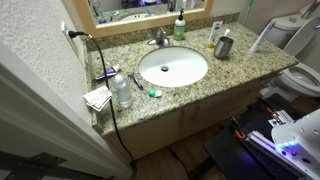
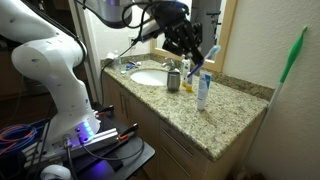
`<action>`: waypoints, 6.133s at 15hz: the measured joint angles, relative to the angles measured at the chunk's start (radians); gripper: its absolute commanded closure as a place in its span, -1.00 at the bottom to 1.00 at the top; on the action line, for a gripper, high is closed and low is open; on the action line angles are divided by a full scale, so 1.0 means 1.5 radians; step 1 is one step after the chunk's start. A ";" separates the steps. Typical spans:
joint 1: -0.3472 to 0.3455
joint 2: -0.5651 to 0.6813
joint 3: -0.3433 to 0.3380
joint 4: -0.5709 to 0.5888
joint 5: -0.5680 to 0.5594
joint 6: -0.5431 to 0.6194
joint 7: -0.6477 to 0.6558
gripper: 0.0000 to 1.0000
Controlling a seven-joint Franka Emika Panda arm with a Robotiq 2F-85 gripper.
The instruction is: Close the faucet, move the cup to the right of the counter, then pick the toothbrush and put it in the cup
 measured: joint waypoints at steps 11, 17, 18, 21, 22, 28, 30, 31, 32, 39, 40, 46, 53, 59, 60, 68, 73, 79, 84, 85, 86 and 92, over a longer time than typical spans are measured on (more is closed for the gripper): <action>0.091 -0.081 0.155 0.003 -0.010 -0.042 -0.006 0.95; 0.181 -0.072 0.204 0.022 -0.018 -0.080 0.025 0.95; 0.181 -0.072 0.199 0.022 -0.020 -0.080 0.024 0.95; 0.211 -0.067 0.194 0.020 -0.024 -0.078 0.025 0.95; 0.238 -0.061 0.199 0.018 -0.024 -0.074 0.026 0.95; 0.316 0.040 0.274 0.024 -0.043 -0.083 0.119 0.81; 0.316 0.067 0.277 0.033 -0.047 -0.084 0.129 0.95; 0.316 0.072 0.277 0.037 -0.047 -0.086 0.129 0.95; 0.321 0.073 0.272 0.038 -0.047 -0.086 0.129 0.95; 0.340 0.156 0.269 0.060 -0.201 -0.107 0.347 0.95; 0.347 0.178 0.263 0.070 -0.219 -0.114 0.380 0.95; 0.387 0.268 0.235 0.122 -0.252 -0.153 0.450 0.95; 0.459 0.340 0.192 0.144 -0.249 -0.189 0.444 0.95; 0.489 0.427 0.190 0.195 -0.253 -0.254 0.497 0.95; 0.491 0.440 0.188 0.202 -0.253 -0.263 0.501 0.95; 0.517 0.487 0.184 0.214 -0.246 -0.299 0.503 -0.24; 0.526 0.387 0.178 0.180 -0.238 -0.268 0.483 -0.95; 0.515 0.233 0.068 0.080 -0.187 -0.043 0.435 -1.00; 0.468 0.139 -0.091 -0.049 -0.188 0.142 0.423 -1.00; 0.465 0.130 -0.106 -0.059 -0.188 0.151 0.419 -1.00; 0.465 0.125 -0.109 -0.060 -0.188 0.153 0.419 -1.00; 0.516 0.215 -0.258 -0.022 -0.089 0.315 0.355 -1.00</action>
